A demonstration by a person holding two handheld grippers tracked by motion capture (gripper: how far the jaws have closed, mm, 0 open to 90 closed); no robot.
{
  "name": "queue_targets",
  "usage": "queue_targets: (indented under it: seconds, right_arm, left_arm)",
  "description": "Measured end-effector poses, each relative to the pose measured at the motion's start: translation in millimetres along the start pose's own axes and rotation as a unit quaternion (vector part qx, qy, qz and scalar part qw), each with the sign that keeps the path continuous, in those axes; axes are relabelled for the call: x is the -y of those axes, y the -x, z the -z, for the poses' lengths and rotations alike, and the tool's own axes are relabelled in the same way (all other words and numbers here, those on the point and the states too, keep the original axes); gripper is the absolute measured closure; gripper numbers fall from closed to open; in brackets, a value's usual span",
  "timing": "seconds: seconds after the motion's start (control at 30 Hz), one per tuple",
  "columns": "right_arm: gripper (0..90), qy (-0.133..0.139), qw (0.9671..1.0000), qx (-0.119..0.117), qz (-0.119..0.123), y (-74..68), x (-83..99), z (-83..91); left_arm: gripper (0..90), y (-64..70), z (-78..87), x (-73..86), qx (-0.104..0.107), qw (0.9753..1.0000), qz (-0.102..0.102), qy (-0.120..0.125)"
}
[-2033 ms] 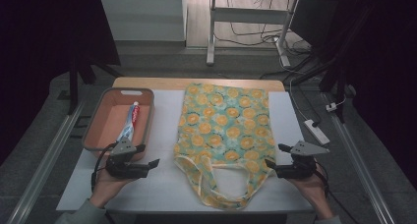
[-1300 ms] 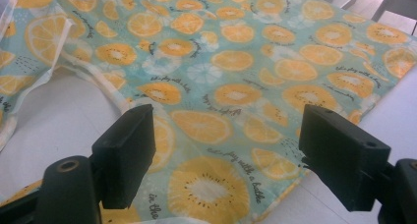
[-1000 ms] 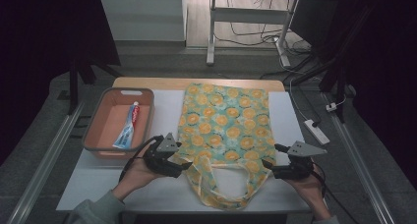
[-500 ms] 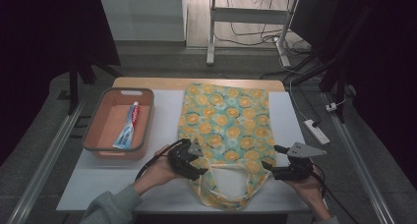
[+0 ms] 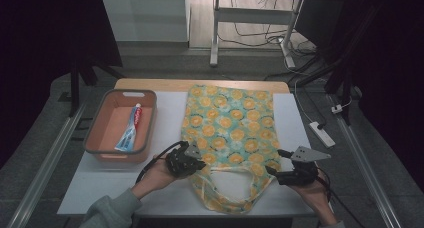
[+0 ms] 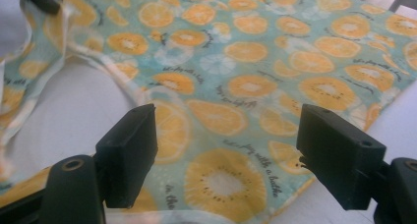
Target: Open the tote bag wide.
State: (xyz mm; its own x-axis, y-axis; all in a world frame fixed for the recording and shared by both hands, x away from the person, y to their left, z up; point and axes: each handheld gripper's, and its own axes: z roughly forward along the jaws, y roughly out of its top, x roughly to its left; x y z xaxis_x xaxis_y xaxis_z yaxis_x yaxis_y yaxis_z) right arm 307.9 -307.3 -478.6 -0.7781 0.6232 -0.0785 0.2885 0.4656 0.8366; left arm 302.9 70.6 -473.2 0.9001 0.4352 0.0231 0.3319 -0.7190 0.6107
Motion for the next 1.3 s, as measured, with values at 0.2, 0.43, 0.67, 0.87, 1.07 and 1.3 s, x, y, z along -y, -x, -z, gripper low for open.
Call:
queue_targets:
  seconds: [0.2,0.43,0.67,0.87,1.07,1.3]
  right_arm:
    - [23.9,-0.022,0.9985,-0.039,0.032,-16.0,-11.3,-2.3]
    - [20.8,-0.077,0.9905,-0.085,0.076,-39.3,-18.5,-20.4]
    - [24.3,-0.130,0.9817,-0.064,0.124,-53.0,-20.8,-51.1]
    - [74.3,-0.145,0.9806,-0.031,0.128,-50.2,-23.6,-63.9]
    - [88.4,-0.118,0.9846,-0.046,0.120,-51.3,-29.0,-51.3]
    - [88.6,-0.061,0.9852,-0.103,0.123,-76.0,-54.1,-13.1]
  left_arm:
    - [88.0,-5.1,31.9,-1.8,0.000,0.9976,0.015,0.067]
    - [88.0,-11.9,59.6,-0.3,-0.010,0.9928,0.033,0.115]
    - [88.1,-20.4,78.5,3.8,-0.014,0.9886,0.049,0.142]
    - [88.0,-24.3,83.7,7.1,-0.014,0.9870,0.056,0.150]
    - [88.0,-27.0,87.4,9.9,-0.015,0.9858,0.061,0.155]
    - [88.0,-30.4,96.1,12.1,-0.028,0.9822,0.069,0.173]
